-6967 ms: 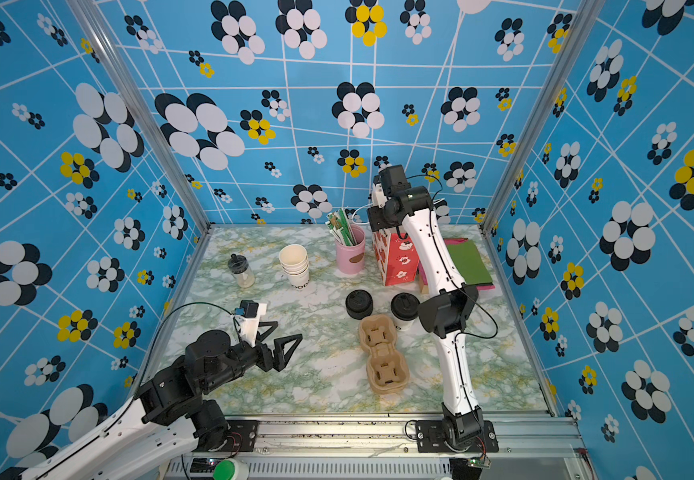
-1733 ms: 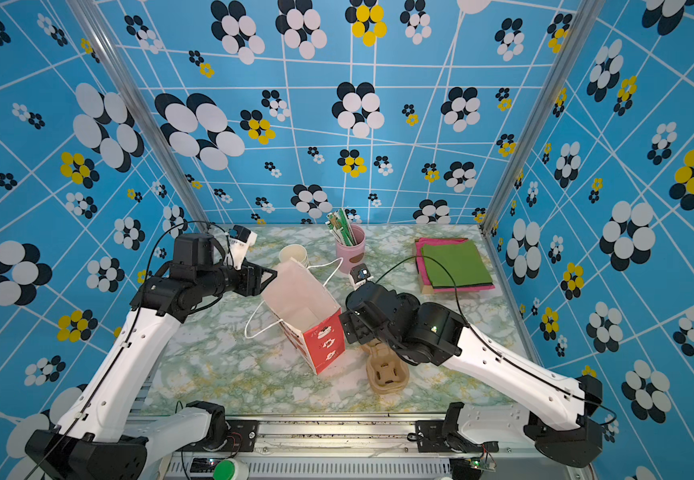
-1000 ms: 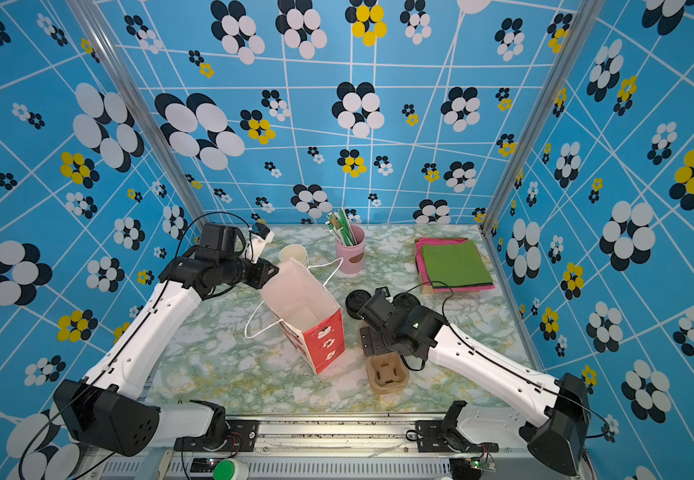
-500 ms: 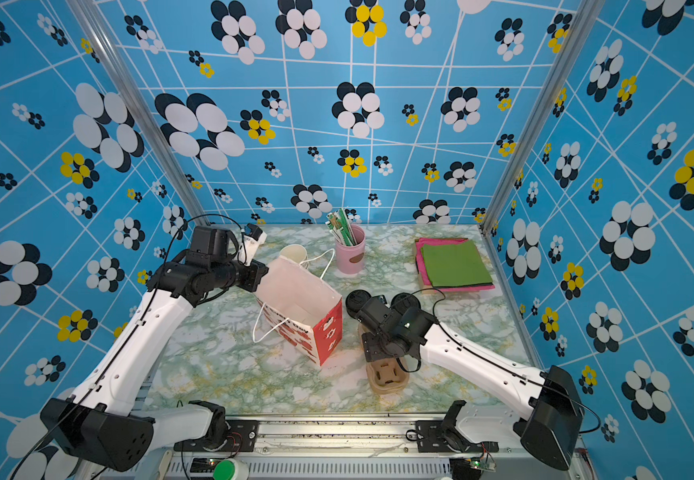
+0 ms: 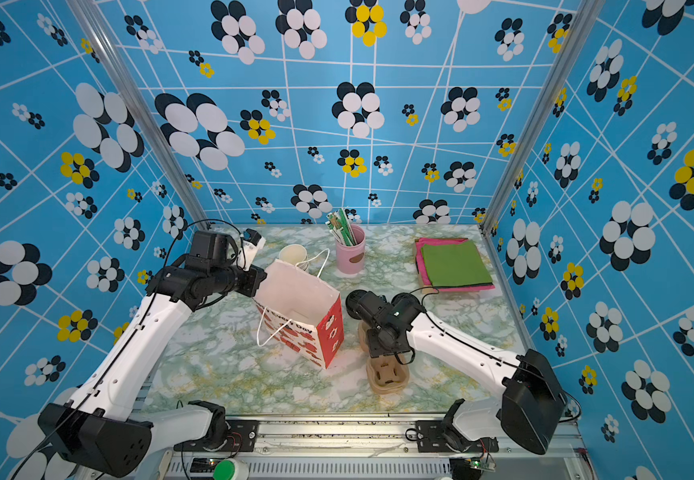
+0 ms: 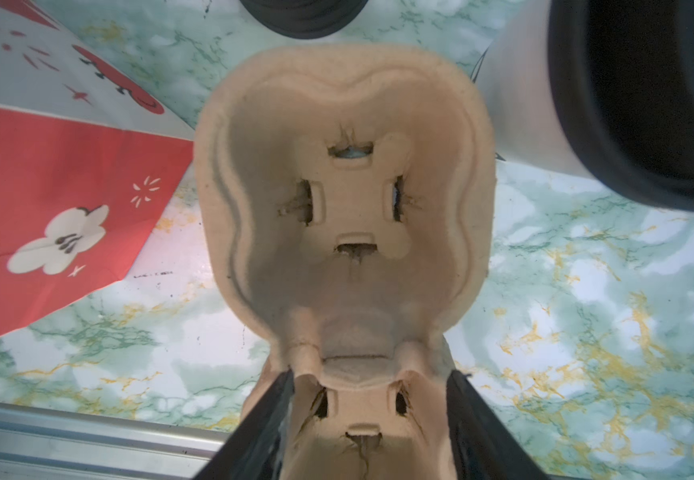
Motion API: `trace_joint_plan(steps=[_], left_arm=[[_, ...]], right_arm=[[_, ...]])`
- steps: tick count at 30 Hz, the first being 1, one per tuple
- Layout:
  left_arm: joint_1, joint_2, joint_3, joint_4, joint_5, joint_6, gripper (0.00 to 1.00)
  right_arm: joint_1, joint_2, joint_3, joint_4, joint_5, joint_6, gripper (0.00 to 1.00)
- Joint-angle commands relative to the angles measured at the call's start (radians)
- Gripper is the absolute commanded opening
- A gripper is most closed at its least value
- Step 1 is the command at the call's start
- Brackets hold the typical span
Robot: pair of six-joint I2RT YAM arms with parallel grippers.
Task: Pack the takeout coffee
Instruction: 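Release the bag and grasp the top tan carrier with the right gripper, then lift the tan carrier off the stack with the right gripper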
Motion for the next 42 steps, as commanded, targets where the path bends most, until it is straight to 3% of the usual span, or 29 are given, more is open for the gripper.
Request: trace_joint_plan(steps=[1, 13, 31, 42], left_arm=[[0.009, -0.031, -0.019, -0.001, 0.012, -0.015, 0.0], [0.024, -0.046, -0.053, 0.018, 0.037, -0.022, 0.0], [0.039, -0.057, -0.086, 0.046, 0.06, -0.03, 0.0], [0.044, -0.059, -0.1, 0.062, 0.066, -0.036, 0.0]], right_arm=[[-0.002, 0.028, 0.044, -0.049, -0.026, -0.021, 0.58], [-0.006, 0.087, 0.081, -0.085, -0.05, -0.026, 0.43], [-0.026, 0.129, 0.063, -0.044, -0.098, -0.033, 0.42], [-0.047, 0.113, 0.017, -0.006, -0.13, -0.036, 0.36]])
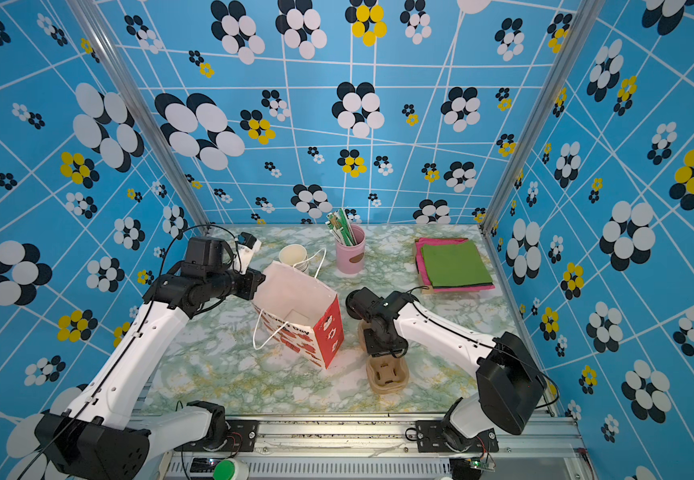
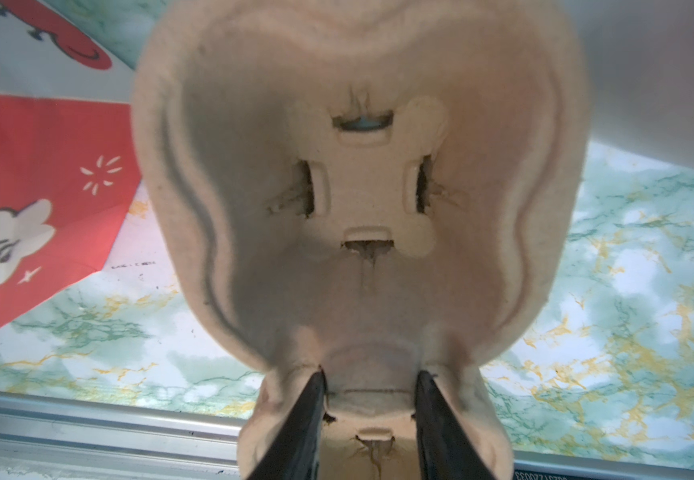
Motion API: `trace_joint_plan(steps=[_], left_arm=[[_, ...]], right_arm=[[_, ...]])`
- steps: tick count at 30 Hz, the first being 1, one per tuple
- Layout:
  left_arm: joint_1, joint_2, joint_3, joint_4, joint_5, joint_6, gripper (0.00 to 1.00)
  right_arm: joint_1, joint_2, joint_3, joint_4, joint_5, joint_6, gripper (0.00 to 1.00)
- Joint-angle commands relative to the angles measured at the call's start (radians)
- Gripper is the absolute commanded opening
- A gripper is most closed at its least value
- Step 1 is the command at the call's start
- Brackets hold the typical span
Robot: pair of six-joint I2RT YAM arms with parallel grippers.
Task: Pack the takeout coffee
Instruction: 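Lift the tan carrier off the stack with the right gripper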
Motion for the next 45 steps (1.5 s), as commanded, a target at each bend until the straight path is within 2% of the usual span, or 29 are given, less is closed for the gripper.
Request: trace_joint_plan(steps=[1, 13, 27, 32, 40, 45], left_arm=[[0.011, -0.013, -0.02, -0.006, 0.02, -0.012, 0.0], [0.01, -0.014, -0.023, 0.0, 0.028, -0.019, 0.0], [0.011, -0.02, -0.019, -0.001, 0.05, -0.031, 0.0], [0.011, -0.026, -0.01, -0.007, 0.078, -0.04, 0.0], [0.013, -0.067, 0.012, -0.06, 0.131, -0.069, 0.0], [0.03, -0.095, 0.023, -0.123, 0.171, -0.082, 0.0]], right_arm=[[-0.008, -0.008, -0.025, 0.022, -0.032, -0.009, 0.35], [-0.015, -0.038, -0.034, 0.03, -0.038, -0.017, 0.3], [-0.014, -0.174, 0.042, -0.06, 0.044, -0.045, 0.25], [-0.014, -0.228, 0.093, -0.083, 0.079, -0.079, 0.25], [-0.014, -0.283, 0.254, -0.09, 0.117, -0.204, 0.26], [-0.015, -0.284, 0.386, -0.068, 0.079, -0.29, 0.25]])
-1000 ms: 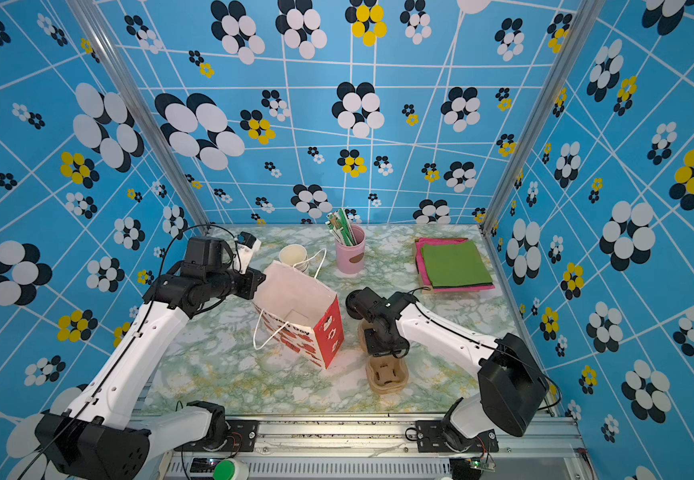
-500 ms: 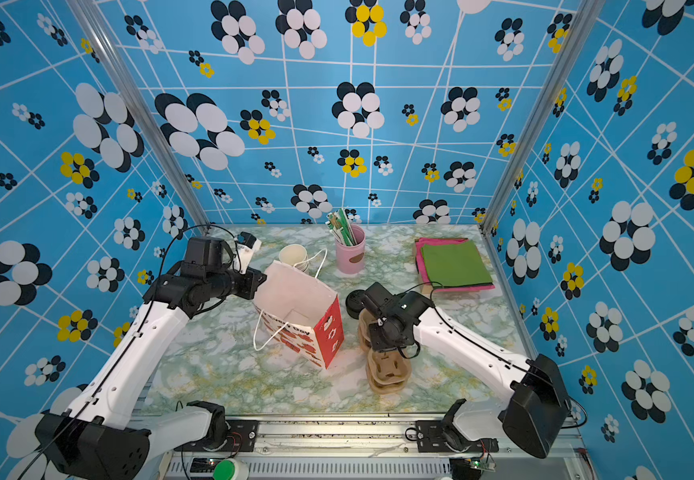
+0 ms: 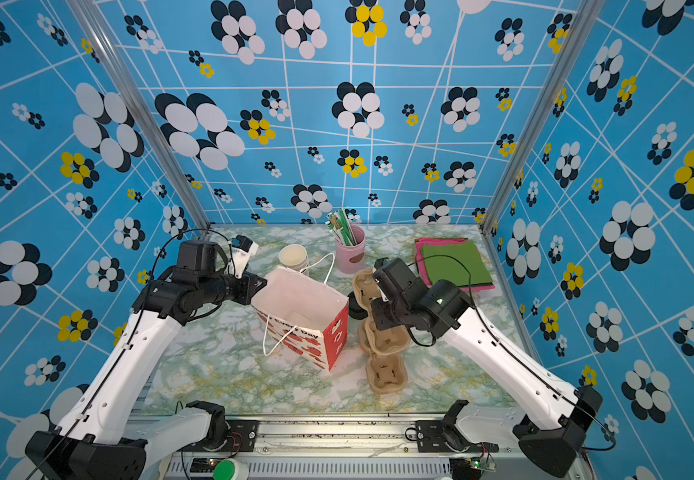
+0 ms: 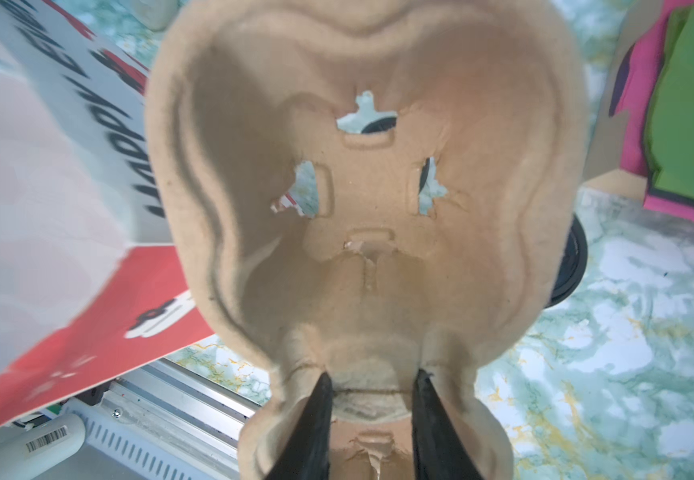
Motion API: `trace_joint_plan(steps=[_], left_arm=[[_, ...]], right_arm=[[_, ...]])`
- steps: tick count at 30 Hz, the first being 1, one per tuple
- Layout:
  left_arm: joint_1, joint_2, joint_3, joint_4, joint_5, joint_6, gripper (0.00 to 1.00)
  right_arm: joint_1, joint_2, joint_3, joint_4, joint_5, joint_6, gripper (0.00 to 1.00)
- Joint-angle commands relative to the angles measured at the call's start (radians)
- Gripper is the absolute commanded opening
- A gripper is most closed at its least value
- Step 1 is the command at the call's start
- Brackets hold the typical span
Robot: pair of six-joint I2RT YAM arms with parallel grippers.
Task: Pack the takeout coffee
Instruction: 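Lift the tan carrier off the stack with the right gripper, then lower the carrier into the bag held open by the left gripper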
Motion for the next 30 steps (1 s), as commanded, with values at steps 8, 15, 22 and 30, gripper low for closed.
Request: trace_joint_plan(steps=[8, 15, 22, 30], left_arm=[[0.074, -0.037, 0.023, -0.118, 0.132, -0.031, 0.0], [0.089, -0.038, 0.001, -0.103, 0.142, -0.034, 0.0], [0.097, -0.042, 0.005, -0.09, 0.148, -0.042, 0.0], [0.108, -0.052, -0.008, -0.073, 0.15, -0.045, 0.0]], right_arm=[[-0.001, 0.06, 0.277, 0.112, -0.155, -0.206, 0.26], [0.036, 0.187, 0.447, 0.197, -0.277, -0.264, 0.26], [0.145, 0.324, 0.592, 0.231, -0.287, -0.315, 0.26], [0.22, 0.426, 0.637, 0.231, -0.262, -0.329, 0.27]])
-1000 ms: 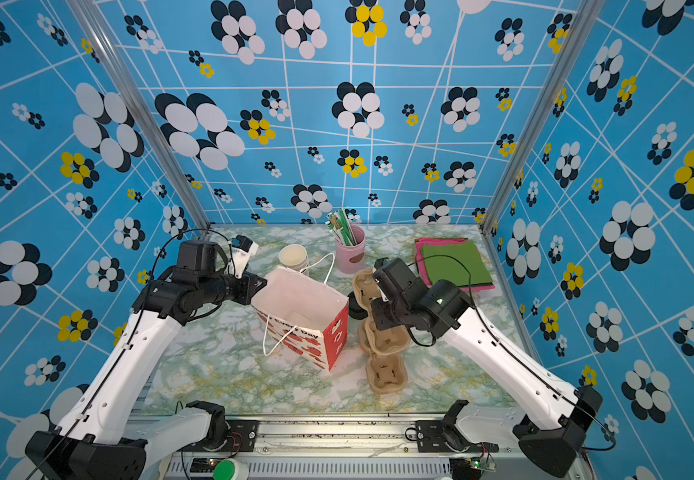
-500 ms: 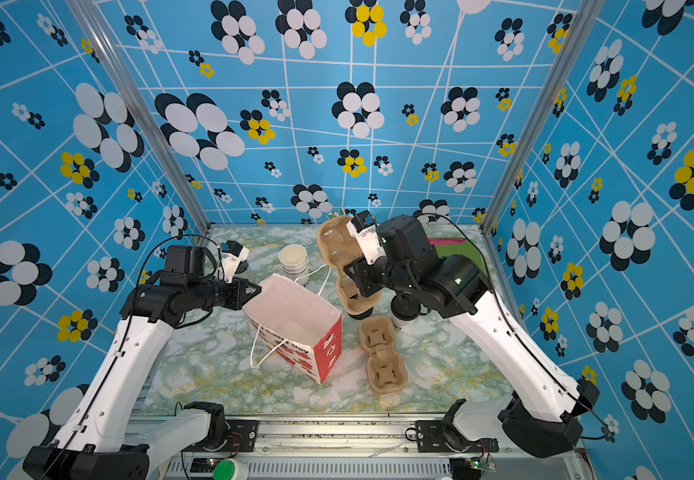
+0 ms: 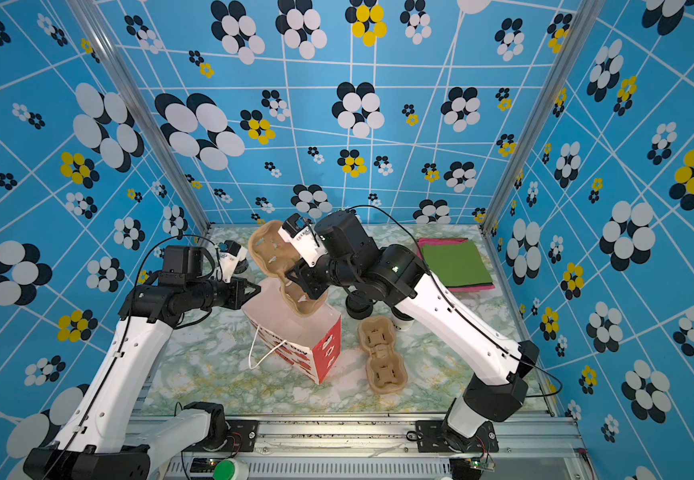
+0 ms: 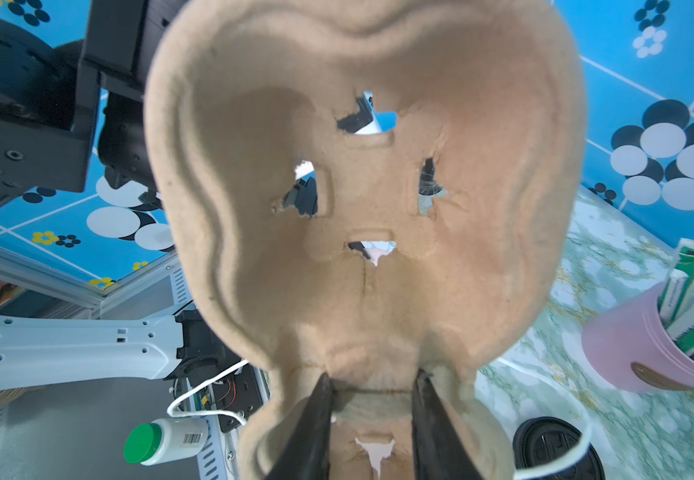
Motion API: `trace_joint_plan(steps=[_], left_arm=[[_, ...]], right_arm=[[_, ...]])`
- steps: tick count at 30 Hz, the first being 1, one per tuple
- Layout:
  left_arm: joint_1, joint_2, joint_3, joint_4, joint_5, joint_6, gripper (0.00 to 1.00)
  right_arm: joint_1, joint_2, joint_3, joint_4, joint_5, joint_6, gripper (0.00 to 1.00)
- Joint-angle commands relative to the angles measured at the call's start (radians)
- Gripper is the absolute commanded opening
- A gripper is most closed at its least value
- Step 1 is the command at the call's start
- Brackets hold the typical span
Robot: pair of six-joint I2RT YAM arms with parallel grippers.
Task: Pack the takeout coffee
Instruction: 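Lower the carrier into the bag held open by the left gripper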
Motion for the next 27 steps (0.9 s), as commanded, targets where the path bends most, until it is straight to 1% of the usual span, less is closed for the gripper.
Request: trace_joint_plan(steps=[1, 14, 21, 27], left_arm=[[0.013, -0.025, -0.01, 0.016, 0.02, -0.008, 0.0], [0.026, -0.033, -0.026, 0.032, 0.025, -0.005, 0.0], [0.033, -0.037, -0.035, 0.042, 0.016, -0.007, 0.0], [0.039, -0.042, -0.033, 0.04, -0.014, -0.004, 0.0]], right_arm=[[0.024, 0.028, 0.031, 0.007, 0.006, -0.021, 0.27], [0.039, 0.105, 0.006, -0.026, 0.025, -0.012, 0.27], [0.04, 0.098, -0.048, -0.04, 0.034, -0.015, 0.28], [0.038, 0.069, -0.113, -0.042, 0.029, -0.014, 0.28]])
